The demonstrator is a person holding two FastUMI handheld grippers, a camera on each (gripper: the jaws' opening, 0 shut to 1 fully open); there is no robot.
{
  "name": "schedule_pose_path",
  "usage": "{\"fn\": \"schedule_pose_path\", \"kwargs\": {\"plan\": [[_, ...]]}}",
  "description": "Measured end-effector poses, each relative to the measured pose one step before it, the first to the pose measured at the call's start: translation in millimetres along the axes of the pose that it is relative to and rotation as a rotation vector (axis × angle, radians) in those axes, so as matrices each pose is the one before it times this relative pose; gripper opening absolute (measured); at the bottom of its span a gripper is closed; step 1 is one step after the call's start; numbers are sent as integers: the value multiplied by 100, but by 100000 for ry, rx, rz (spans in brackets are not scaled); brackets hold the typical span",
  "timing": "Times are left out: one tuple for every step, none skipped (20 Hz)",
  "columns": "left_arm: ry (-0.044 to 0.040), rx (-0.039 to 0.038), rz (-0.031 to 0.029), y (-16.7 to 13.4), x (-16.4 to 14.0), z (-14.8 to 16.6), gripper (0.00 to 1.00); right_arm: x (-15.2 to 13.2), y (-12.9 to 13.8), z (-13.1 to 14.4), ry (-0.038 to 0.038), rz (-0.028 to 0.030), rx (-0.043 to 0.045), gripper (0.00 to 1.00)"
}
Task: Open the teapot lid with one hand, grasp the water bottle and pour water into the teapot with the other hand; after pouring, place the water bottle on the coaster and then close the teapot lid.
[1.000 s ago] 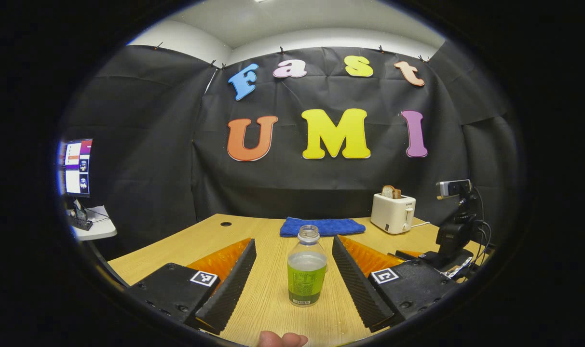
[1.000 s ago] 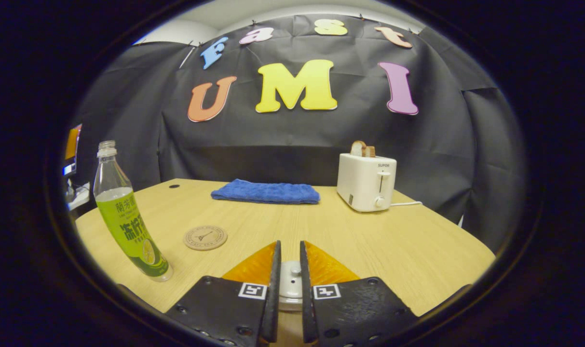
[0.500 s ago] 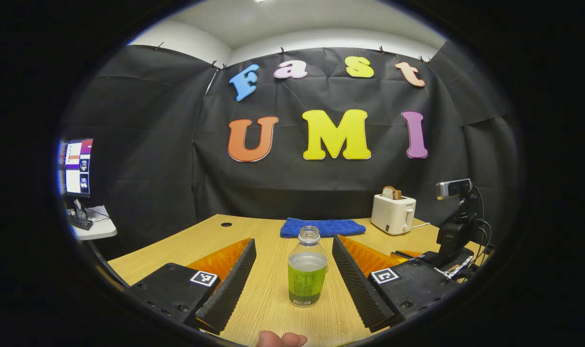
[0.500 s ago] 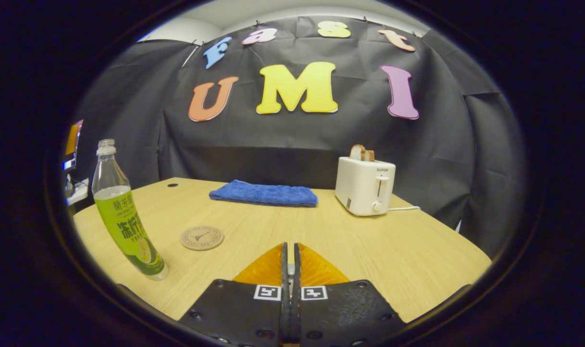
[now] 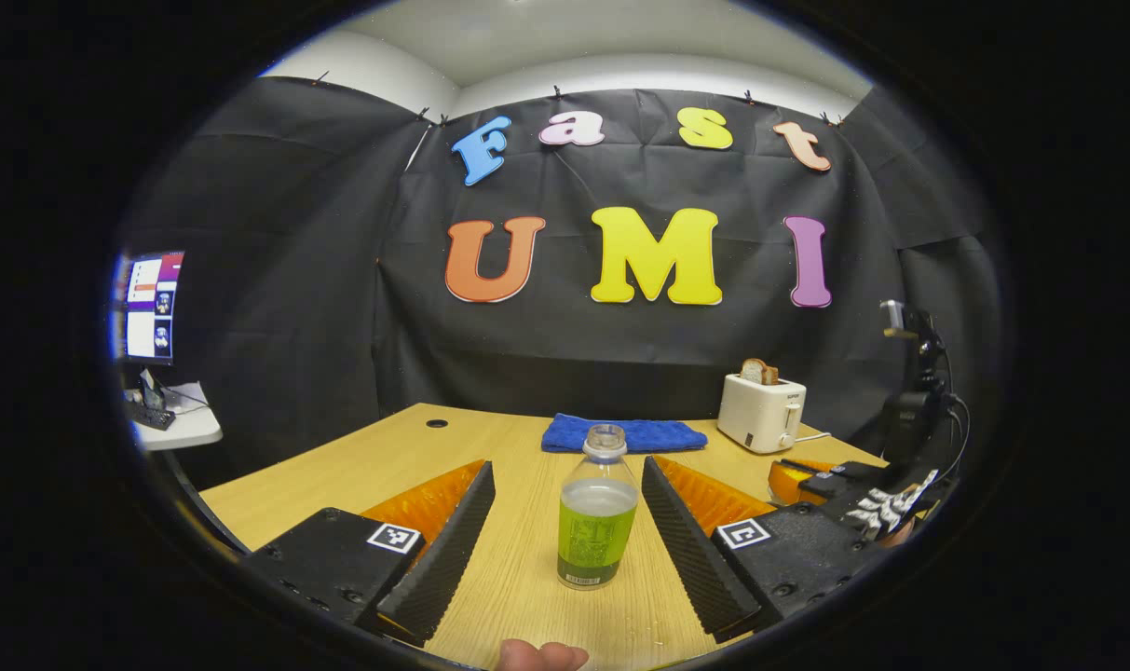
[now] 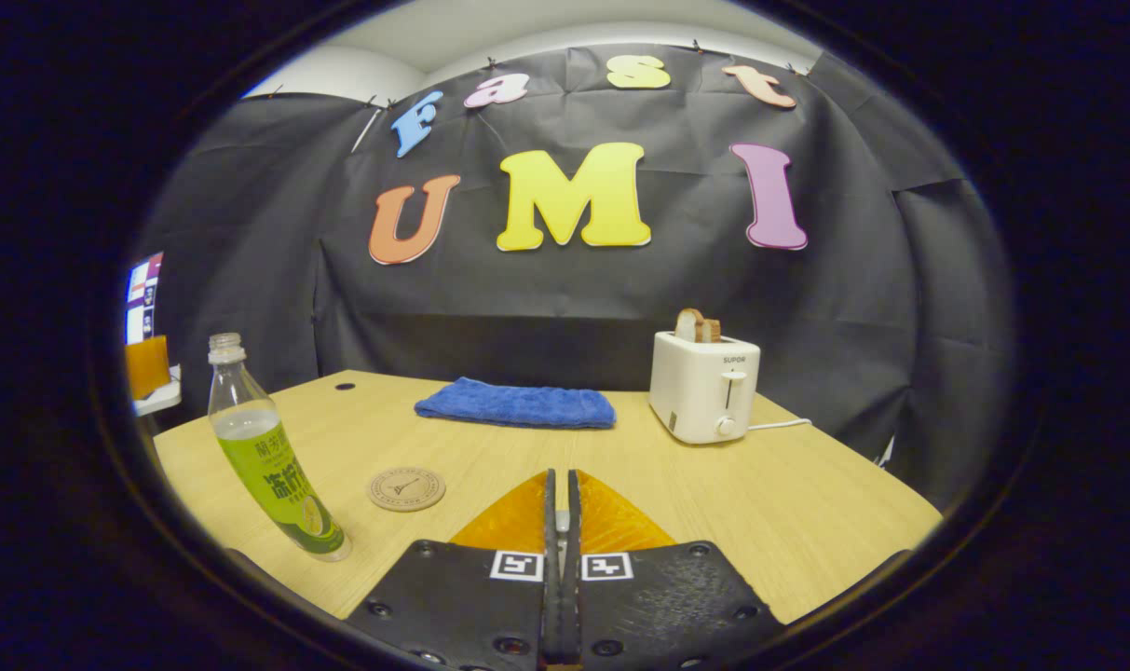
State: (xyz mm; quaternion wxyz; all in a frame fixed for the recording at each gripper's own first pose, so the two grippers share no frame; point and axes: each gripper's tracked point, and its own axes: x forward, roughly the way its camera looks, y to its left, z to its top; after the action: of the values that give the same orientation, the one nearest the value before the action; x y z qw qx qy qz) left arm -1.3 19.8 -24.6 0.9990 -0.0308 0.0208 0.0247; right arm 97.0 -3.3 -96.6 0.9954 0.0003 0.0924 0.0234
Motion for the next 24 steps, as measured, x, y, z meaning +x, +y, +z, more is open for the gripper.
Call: {"fn": "schedule_pose_path", "kwargs": {"plan": [[1372,-464,133,3,-93,-657,99,-412,-263,515,-933,-12,115,1],[781,-179,32,1,-168,-489,99,-438,-149,287,-647,217,224,1],[443,-79,-557,-232,-54,-482,100,-467,-109,301,-404,233,-40,1],[1197,-275,-560,-328,17,-706,99,-390,-6,159,-405,463,-163,0],[1338,-465,-631,-335,190,-648,99,-453,-41,154,-8,316,-646,0],[1494,-495,-732,-329,260,-699,100,-377,-26,131,72,348,-545,0],[1473,-187,-223,-210,186,-627,100,-452,19,106,58,484,-789,0],[1000,238,128,-75,341,-585,99,-301,-69,199,-316,244,-404,0],[1023,578,299,-96,432,-592,100,-332,-176,260,-288,-61,-177,0],[1377,485,301,-47,556,-634,100,-341,-316,117,-343,-330,141,0],[1236,282,-67,-168,497,-601,100,-182,-263,165,-196,-252,149,0],[1098,228,559,12,493,-388,100,-218,-346,92,-276,-377,224,0],[1027,421,310,17,566,-418,100,-101,-223,193,-190,-396,197,0],[714,187,-299,-198,392,-367,100,-252,-311,-11,-292,-456,525,0],[438,-127,4,-46,407,-331,100,-91,-217,60,-9,-436,302,0],[1171,-245,-1,1,493,-312,100,-155,-182,-127,304,-232,420,1],[943,-271,245,119,412,-306,100,-204,-181,-29,-91,-299,317,1],[693,-341,333,56,380,-272,100,-164,-164,116,-146,-355,63,0],[990,-391,113,47,442,-320,100,-76,-154,-71,-4,-351,14,1],[957,-225,11,-35,277,-222,100,3,-205,7,114,-467,126,0],[535,-67,434,146,216,-106,100,-23,-289,-201,325,-460,154,0],[484,255,587,219,248,-199,100,72,-259,-83,352,-403,207,1],[1168,348,-170,8,271,-223,100,17,-170,-137,404,-322,205,1],[737,4,31,73,267,-284,100,44,-69,-99,332,-56,294,0]]}}
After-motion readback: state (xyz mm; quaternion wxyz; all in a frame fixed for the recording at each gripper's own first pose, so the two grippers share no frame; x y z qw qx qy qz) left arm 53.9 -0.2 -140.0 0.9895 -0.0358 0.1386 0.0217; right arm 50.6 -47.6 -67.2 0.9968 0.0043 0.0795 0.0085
